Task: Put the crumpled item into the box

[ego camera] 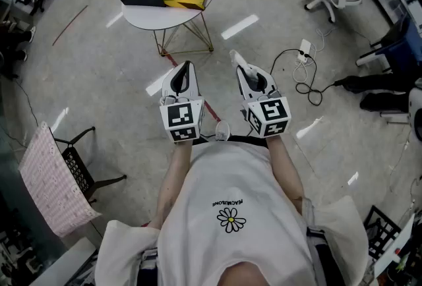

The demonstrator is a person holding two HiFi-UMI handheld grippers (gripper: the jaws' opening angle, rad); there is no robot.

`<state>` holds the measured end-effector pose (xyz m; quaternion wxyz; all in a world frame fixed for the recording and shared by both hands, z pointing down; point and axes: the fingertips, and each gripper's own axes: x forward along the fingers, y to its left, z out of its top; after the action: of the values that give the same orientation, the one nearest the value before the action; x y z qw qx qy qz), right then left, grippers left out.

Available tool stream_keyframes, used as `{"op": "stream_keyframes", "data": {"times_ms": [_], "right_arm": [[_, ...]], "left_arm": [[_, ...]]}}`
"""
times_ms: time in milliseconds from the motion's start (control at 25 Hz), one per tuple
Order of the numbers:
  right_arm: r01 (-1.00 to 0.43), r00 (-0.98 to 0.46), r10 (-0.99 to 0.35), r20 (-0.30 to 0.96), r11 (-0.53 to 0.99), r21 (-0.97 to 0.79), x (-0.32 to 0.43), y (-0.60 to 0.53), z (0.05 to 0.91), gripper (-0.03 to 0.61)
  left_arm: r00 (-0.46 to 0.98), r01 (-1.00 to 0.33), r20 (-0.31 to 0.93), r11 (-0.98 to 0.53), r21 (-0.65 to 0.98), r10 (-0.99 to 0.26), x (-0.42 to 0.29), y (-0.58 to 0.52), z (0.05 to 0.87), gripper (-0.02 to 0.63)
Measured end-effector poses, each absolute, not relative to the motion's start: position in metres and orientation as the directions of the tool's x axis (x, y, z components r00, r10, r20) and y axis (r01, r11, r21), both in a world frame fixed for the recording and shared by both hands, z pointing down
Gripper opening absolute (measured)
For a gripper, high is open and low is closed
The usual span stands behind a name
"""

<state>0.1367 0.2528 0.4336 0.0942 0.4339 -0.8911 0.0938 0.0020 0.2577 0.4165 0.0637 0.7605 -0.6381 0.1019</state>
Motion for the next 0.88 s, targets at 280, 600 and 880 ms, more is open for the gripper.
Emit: {"op": "stream_keyframes", "data": {"times_ms": [280,600,880], "right_arm": [[-0.79,-0.607,-0.755,0.248,0.607,-0.086,0.137,0.2535,0.4347,0.041],[-0.79,-0.609,-0.756,0.238,0.605,-0.098,0.1396,0.2531,0.4349,0.041],[-0.796,-0.601,-0.756,0.258,0.594,-0.115,0.1446,0.2564,0.4417,0.041]], "left_arm": [[0.164,-0.984,0.235,-0.177,-0.036,-0.958,0.0031,0.2579,0.4173,-0.002],[0.163,-0.983,0.238,-0.177,-0.039,-0.958,0.0056,0.2594,0.42,-0.002],[0.141,-0.987,0.244,-0.155,-0.037,-0.96,0.002,0.2656,0.4202,-0.002]]}}
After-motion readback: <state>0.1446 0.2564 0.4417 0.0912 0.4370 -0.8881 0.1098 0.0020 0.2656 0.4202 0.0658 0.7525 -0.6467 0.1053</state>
